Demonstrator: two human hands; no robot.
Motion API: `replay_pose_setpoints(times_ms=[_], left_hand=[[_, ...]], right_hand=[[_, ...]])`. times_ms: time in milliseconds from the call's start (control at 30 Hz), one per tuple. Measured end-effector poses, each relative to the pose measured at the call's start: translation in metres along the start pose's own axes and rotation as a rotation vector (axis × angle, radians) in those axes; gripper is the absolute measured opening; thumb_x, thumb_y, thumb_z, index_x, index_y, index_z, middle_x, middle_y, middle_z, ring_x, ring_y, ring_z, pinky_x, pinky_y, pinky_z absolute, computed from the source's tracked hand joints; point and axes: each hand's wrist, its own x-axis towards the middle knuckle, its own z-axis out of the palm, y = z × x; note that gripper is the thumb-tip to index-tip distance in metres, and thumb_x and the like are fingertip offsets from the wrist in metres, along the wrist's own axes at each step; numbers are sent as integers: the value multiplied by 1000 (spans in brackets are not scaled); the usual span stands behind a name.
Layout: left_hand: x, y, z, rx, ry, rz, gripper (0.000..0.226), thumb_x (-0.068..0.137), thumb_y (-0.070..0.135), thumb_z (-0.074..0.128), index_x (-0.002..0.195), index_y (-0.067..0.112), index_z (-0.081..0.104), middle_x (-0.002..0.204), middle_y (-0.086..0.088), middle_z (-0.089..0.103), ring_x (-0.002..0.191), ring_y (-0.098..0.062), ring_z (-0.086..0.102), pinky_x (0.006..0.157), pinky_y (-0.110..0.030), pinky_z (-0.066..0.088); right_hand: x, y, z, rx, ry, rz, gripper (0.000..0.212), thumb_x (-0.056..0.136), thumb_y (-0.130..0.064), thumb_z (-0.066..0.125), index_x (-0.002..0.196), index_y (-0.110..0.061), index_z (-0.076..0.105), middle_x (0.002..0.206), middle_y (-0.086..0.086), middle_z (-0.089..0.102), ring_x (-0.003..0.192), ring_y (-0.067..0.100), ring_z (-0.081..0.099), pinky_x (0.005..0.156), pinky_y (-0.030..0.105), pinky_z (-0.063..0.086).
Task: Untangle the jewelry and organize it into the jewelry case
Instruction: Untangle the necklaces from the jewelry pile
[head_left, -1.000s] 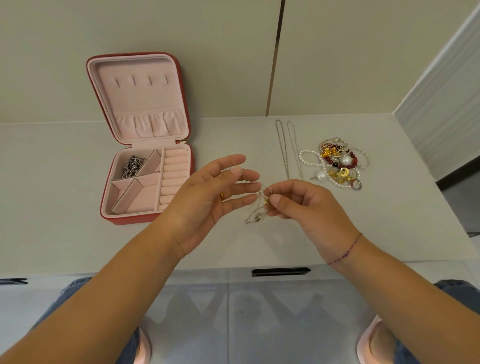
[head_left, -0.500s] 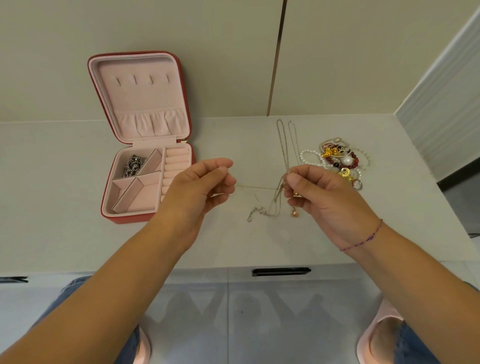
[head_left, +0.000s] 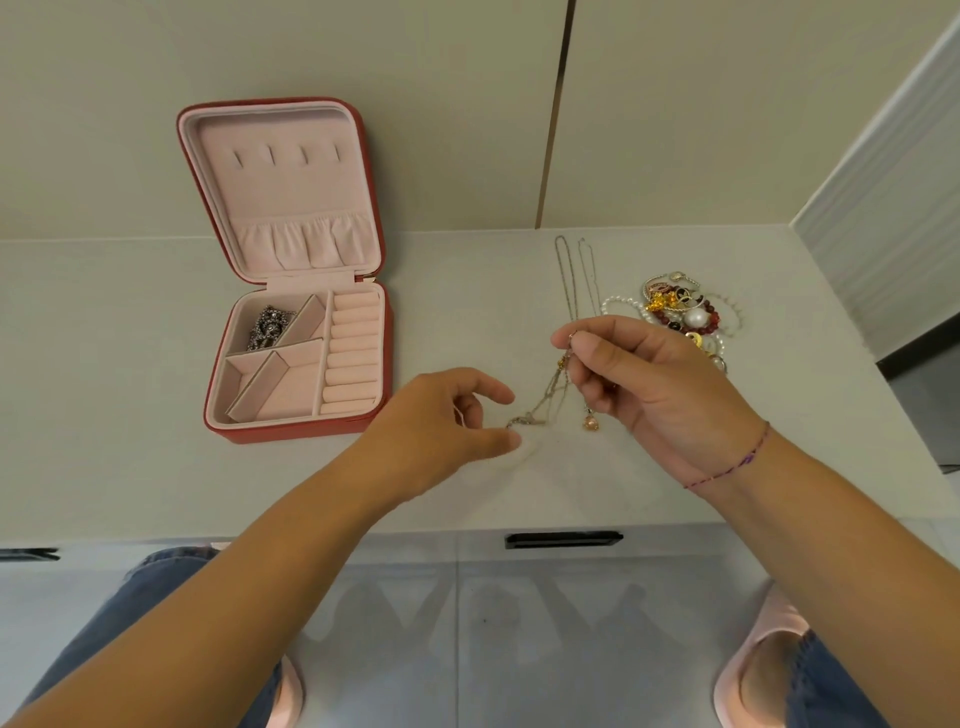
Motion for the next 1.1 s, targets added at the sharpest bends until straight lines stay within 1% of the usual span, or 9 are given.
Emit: replay_pose_setpoints(times_ms=[200, 267, 467, 567, 700, 833, 933, 1033, 1100], left_hand=[[-4, 12, 4, -189, -12, 62, 22, 89, 33, 63, 109, 43, 65, 104, 27, 62, 105, 7, 55, 85, -13, 42], [-4, 15, 7, -264, -61, 68, 24, 91, 33, 60, 113, 41, 66, 114, 20, 65, 114, 2, 55, 91, -17, 42], [-3, 16, 10, -362, -21, 51, 17, 87, 26, 65, 97, 14, 72, 98, -9, 72, 101, -27, 62, 88, -28, 49], [0, 15, 6, -433, 12, 16, 23, 82, 35, 66, 92, 15, 73, 98, -4, 73, 100, -19, 64, 91, -23, 46], [2, 12, 0, -582, 9, 24, 26, 72, 43, 63, 78, 21, 75, 92, 0, 74, 89, -9, 65, 94, -30, 47], [5, 10, -1, -713, 21, -31, 23, 72, 38, 62, 68, 18, 74, 83, -2, 72, 83, -12, 66, 88, -29, 51], [6, 9, -2, -750, 32, -57, 23, 72, 38, 63, 62, 19, 73, 74, -3, 69, 76, -14, 65, 86, -31, 52], [8, 6, -3, -745, 49, -94, 24, 72, 39, 64, 62, 18, 72, 69, -2, 67, 69, -14, 64, 86, -34, 51], [9, 4, -3, -735, 55, -101, 25, 72, 41, 65, 63, 19, 72, 69, -1, 67, 68, -12, 64, 85, -34, 51]], right_hand=[[-1, 0, 4, -16, -68, 21, 21, 78, -22, 60, 91, -10, 71, 63, 2, 55, 56, 10, 45, 54, 19, 37], [0, 1, 5, -3, -94, 36, 21, 78, -22, 60, 91, -10, 71, 62, 3, 54, 55, 10, 45, 52, 17, 38], [1, 0, 5, -52, -111, 55, 23, 76, -25, 62, 91, -12, 74, 54, 2, 50, 52, 10, 41, 49, 17, 36], [0, -2, 2, -150, -71, 37, 23, 76, -27, 63, 92, -14, 74, 49, -1, 46, 50, 10, 38, 51, 20, 32], [1, -4, -3, -246, -13, 11, 16, 83, -20, 61, 93, -11, 72, 46, -13, 51, 51, 11, 31, 52, 13, 34], [3, -5, -7, -180, 49, -1, 22, 74, -27, 63, 87, -12, 71, 49, -12, 56, 55, 11, 41, 73, 29, 39], [5, -6, -10, 33, 35, 53, 22, 81, -19, 57, 94, -2, 63, 38, -9, 44, 58, 15, 52, 88, 34, 50], [5, -8, -12, 196, 4, 99, 21, 81, -21, 57, 93, -4, 62, 38, -5, 33, 47, 10, 47, 71, 32, 57], [4, -10, -13, 198, -4, 108, 20, 80, -23, 58, 89, -7, 64, 39, -5, 30, 44, 9, 40, 56, 27, 54]])
